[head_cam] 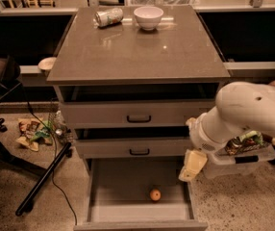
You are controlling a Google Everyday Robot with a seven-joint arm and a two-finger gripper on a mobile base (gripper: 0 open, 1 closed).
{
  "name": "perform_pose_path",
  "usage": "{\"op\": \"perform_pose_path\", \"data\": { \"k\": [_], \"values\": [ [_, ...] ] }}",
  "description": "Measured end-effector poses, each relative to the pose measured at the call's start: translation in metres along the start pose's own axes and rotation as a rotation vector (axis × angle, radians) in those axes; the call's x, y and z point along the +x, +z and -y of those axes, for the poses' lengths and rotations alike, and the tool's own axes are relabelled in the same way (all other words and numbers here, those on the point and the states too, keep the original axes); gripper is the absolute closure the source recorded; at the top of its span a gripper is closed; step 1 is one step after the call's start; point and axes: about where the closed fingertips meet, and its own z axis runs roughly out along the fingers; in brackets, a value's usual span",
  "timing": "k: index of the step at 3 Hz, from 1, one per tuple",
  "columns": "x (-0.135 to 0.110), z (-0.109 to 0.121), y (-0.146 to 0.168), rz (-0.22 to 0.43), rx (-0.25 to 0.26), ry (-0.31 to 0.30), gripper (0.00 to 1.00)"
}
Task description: Pick orange from bottom drawer and place on counter
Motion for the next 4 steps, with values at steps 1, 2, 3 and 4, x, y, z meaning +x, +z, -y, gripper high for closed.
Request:
{"op": "perform_pose_path", "data": {
  "k": [1, 2, 3, 4],
  "values": [
    [0.009, -0.007, 0.057, 0.032, -0.062, 0.006, 0.0],
    [0.015, -0.016, 0.102, 0.075, -0.132, 0.011, 0.0],
    [0.017, -0.019, 0.108, 0.076, -0.146, 0.015, 0.0],
    [0.018, -0.02, 0.114, 0.076, -0.153, 0.019, 0.0]
  ]
}}
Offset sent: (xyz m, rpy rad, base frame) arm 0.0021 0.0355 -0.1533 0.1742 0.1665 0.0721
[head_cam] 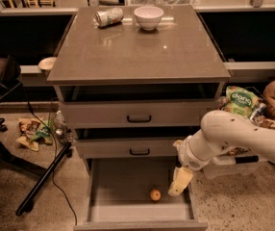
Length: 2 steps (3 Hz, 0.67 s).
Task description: Pick orange from bottom drawer and place on counter
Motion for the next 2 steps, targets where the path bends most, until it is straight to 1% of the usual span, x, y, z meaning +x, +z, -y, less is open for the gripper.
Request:
{"op": "perform_pose_path", "data": {
  "k": [1, 2],
  "values": [
    [0.016, 0.004, 0.044, 0.02, -0.016, 0.006, 0.0],
    [0.039, 0.007, 0.103, 0.089, -0.014, 0.02, 0.0]
  ]
}}
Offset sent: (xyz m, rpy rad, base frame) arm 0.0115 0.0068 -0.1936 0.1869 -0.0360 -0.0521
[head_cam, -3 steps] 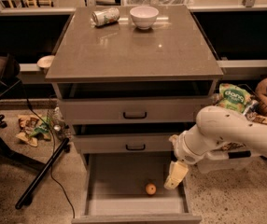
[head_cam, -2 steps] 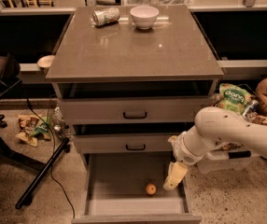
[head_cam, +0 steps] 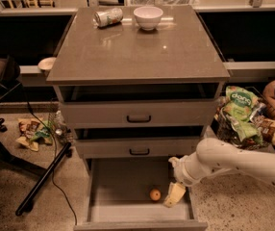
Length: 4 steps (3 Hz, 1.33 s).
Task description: Pick orange from bottom drawer and place on counter
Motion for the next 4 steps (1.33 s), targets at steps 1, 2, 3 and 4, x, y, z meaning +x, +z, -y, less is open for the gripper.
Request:
{"op": "perform_pose_path", "data": {
  "k": [1, 2, 3, 4],
  "values": [
    [0.02, 0.006, 0.046, 0.083, 0.012, 0.012, 0.0],
    [0.033, 0.009, 0.086, 0.174, 0.004, 0.023, 0.0],
    [0.033, 0.009, 0.086, 0.174, 0.004, 0.023, 0.0],
    [0.046, 0.026, 0.113, 0.206, 0.016, 0.044, 0.0]
  ]
}}
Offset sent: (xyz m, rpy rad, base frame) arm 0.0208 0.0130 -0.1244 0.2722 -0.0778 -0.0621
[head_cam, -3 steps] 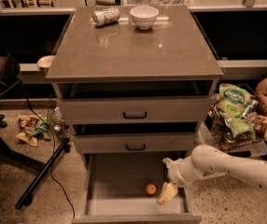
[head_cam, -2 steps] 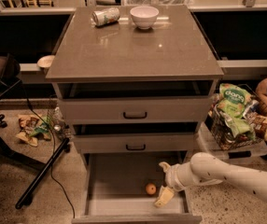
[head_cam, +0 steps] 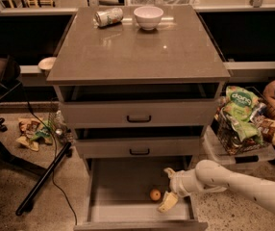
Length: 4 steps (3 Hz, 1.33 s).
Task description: Pick orange from bottom drawer and place on counter
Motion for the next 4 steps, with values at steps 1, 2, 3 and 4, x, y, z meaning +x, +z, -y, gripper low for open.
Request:
{"op": "perform_pose_path", "data": {
  "k": [1, 2, 3, 4],
  "values": [
    [0.025, 0.034, 0.04, 0.091, 0.046, 0.02, 0.0],
    [0.048, 0.056, 0.075, 0.162, 0.071, 0.047, 0.0],
    [0.064, 0.067, 0.102, 0.199, 0.083, 0.062, 0.0],
    [0.072, 0.072, 0.12, 0.232, 0.096, 0.067, 0.0]
  ]
}}
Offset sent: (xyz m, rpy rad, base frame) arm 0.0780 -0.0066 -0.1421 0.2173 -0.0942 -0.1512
